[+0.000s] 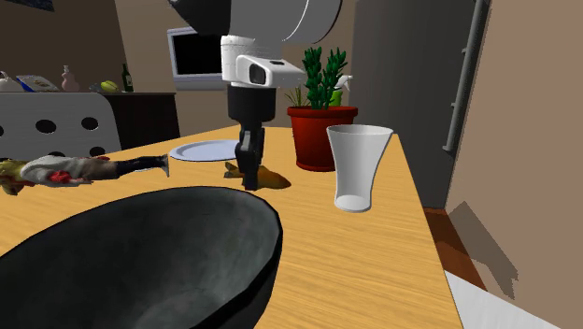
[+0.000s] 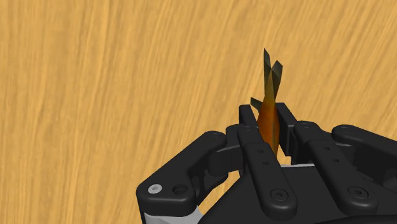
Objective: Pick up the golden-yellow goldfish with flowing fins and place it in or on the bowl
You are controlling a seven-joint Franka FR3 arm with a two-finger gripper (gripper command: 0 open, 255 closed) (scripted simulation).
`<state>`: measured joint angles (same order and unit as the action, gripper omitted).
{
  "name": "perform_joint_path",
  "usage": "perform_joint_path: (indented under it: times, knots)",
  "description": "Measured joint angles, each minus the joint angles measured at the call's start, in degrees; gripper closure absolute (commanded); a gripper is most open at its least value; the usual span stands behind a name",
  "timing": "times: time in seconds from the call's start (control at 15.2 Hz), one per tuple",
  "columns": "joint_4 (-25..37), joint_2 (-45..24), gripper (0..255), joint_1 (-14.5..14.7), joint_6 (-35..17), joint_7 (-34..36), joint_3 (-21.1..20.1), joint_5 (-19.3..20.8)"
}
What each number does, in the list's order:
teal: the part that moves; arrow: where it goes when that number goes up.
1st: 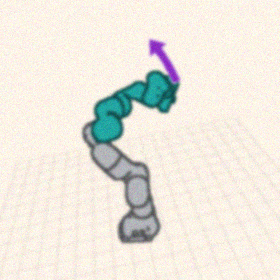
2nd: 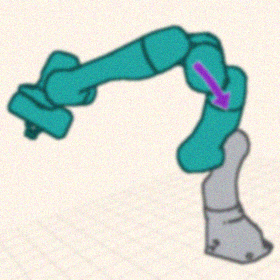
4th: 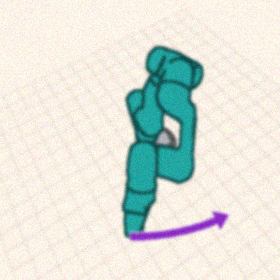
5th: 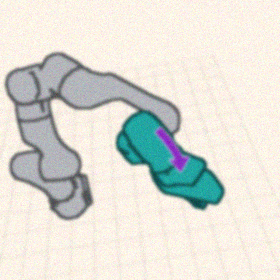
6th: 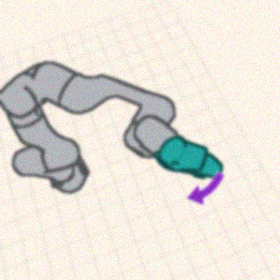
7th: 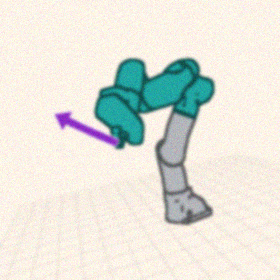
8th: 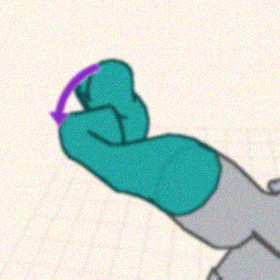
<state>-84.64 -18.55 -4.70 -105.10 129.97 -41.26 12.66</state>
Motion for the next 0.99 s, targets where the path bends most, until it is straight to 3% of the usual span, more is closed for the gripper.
perform_joint_path:
  times: [0.99]
  knots:
    - [16.16,-3.18,255,3.8,13.28,0.07,0.01,1.93]
